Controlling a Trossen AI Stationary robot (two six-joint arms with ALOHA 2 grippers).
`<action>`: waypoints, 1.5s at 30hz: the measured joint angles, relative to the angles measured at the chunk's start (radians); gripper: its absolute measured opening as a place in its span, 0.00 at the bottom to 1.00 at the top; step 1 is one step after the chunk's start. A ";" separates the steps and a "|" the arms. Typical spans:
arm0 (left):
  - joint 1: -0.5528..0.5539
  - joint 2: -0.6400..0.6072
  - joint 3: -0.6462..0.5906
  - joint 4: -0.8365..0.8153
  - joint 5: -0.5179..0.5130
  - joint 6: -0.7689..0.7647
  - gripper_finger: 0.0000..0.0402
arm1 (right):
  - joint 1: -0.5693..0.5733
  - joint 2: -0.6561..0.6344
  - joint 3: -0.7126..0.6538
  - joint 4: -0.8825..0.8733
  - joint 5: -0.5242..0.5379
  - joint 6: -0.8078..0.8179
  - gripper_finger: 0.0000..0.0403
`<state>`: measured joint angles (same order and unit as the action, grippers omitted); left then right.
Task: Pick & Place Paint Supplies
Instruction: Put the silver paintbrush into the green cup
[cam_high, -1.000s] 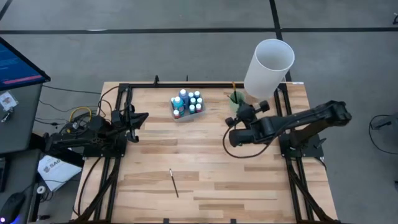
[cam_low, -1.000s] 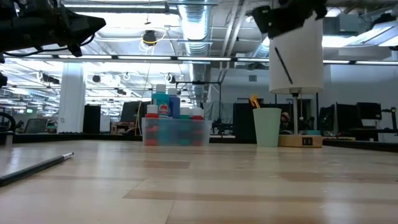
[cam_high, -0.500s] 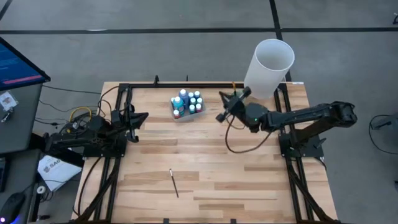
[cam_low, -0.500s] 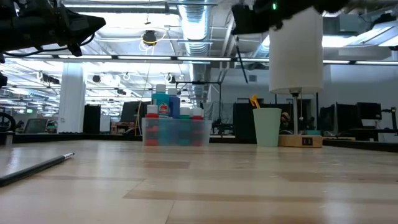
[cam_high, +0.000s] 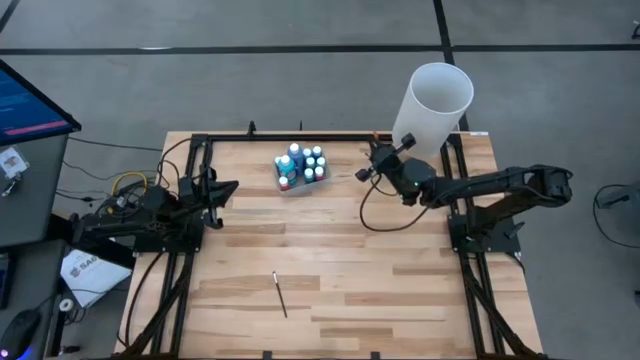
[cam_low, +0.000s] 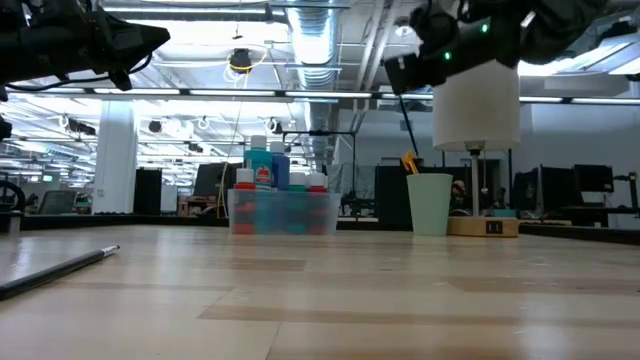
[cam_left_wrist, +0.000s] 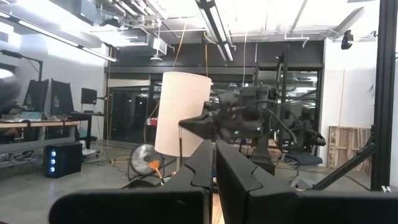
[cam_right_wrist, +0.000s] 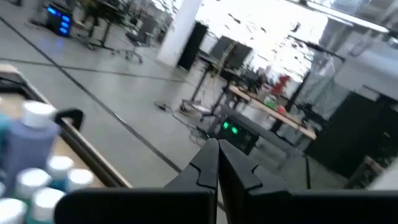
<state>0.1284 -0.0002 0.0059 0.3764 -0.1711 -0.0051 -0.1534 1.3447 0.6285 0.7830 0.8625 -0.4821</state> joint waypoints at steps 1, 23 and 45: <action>0.000 0.000 0.000 0.001 0.000 0.000 0.00 | -0.008 0.003 -0.010 0.001 0.002 0.009 0.00; 0.000 0.000 0.000 0.007 0.000 0.000 0.00 | -0.082 0.019 -0.094 -0.023 -0.030 0.142 0.00; 0.000 0.000 0.000 0.010 0.000 0.000 0.00 | 0.047 0.019 0.026 -0.177 0.131 0.257 0.33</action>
<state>0.1284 -0.0002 0.0059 0.3862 -0.1708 -0.0053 -0.1066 1.3632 0.6545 0.6064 0.9935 -0.2250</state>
